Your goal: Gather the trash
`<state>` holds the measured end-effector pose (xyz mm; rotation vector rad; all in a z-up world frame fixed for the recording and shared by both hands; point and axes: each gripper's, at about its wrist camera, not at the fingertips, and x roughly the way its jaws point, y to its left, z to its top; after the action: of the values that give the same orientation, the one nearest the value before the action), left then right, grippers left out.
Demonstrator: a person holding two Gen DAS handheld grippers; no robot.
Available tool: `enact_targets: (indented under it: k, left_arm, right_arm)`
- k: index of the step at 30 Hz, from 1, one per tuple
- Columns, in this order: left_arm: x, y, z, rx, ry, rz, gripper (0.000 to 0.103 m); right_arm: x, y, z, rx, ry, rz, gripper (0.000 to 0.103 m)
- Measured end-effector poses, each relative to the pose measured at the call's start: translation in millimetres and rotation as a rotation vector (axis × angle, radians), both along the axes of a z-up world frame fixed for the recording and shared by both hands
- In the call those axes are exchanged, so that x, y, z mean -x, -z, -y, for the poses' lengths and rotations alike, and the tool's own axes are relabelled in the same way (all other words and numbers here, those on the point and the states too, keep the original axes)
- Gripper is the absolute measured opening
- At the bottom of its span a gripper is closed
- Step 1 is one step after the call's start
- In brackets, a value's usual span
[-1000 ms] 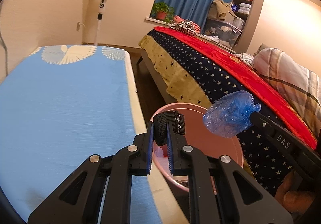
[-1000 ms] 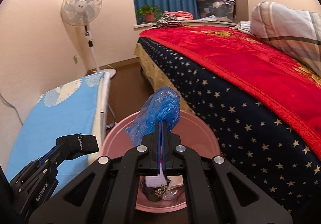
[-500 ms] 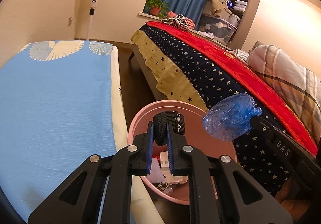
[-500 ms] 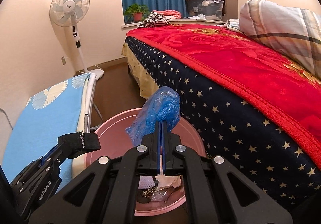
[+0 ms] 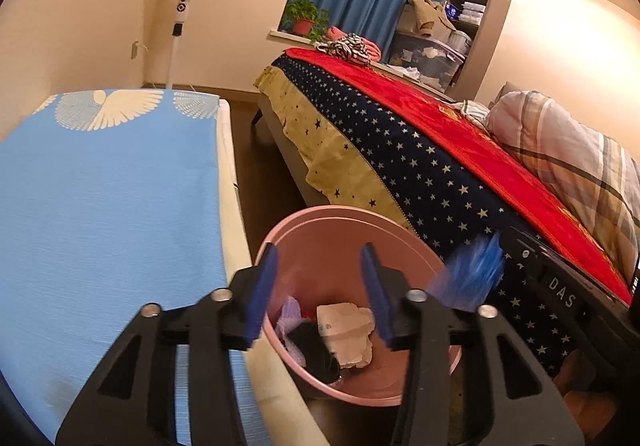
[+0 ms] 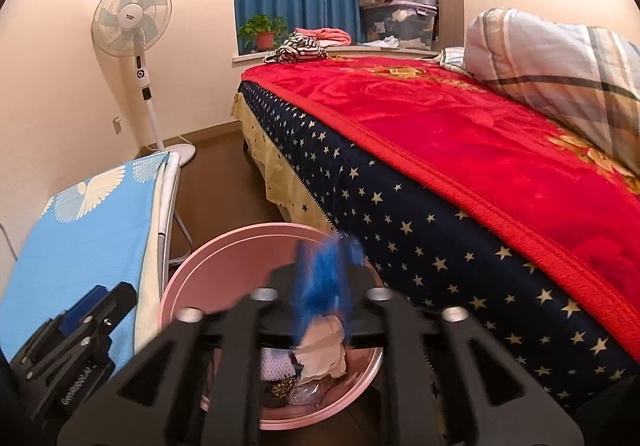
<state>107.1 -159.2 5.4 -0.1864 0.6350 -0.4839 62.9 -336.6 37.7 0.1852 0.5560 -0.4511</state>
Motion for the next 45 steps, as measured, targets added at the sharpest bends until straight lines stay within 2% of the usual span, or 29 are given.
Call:
enact_targets:
  k: [4, 6, 7, 9, 11, 15, 21, 29, 34, 39, 45]
  left_arm:
    - [6, -8, -13, -0.004, -0.027, 0.024, 0.067]
    - [9, -12, -20, -0.003, -0.041, 0.033, 0.074]
    - [11, -14, -25, -0.004, -0.051, 0.038, 0.079]
    - [17, -18, -33, -0.003, -0.065, 0.049, 0.086]
    - [23, -24, -43, -0.007, -0.082, 0.064, 0.093]
    - [36, -36, -62, -0.021, -0.142, 0.100, 0.095]
    - [58, -53, -89, -0.038, -0.225, 0.137, 0.095]
    - [94, -72, -104, -0.139, -0.292, 0.170, 0.095]
    - [119, -77, -123, -0.132, -0.354, 0.162, 0.095]
    - [148, -75, -132, -0.175, -0.416, 0.171, 0.095]
    - [166, -69, -149, -0.178, -0.470, 0.155, 0.095]
  right_arm:
    - [5, -6, -4, 0.015, -0.005, 0.021, 0.053]
    - [7, -7, -7, 0.016, -0.017, 0.024, 0.066]
    - [8, -8, -8, 0.012, -0.025, 0.026, 0.069]
    - [10, -10, -10, 0.008, -0.034, 0.030, 0.086]
    - [13, -13, -12, 0.003, -0.042, 0.037, 0.092]
    - [20, -18, -19, 0.000, -0.061, 0.044, 0.097]
    - [29, -27, -37, 0.030, -0.105, 0.063, 0.097]
    - [55, -43, -67, 0.063, -0.178, 0.116, 0.097]
    - [74, -49, -84, 0.081, -0.215, 0.136, 0.097]
    - [92, -47, -100, 0.099, -0.244, 0.109, 0.097]
    - [107, -34, -119, 0.087, -0.287, 0.061, 0.097]
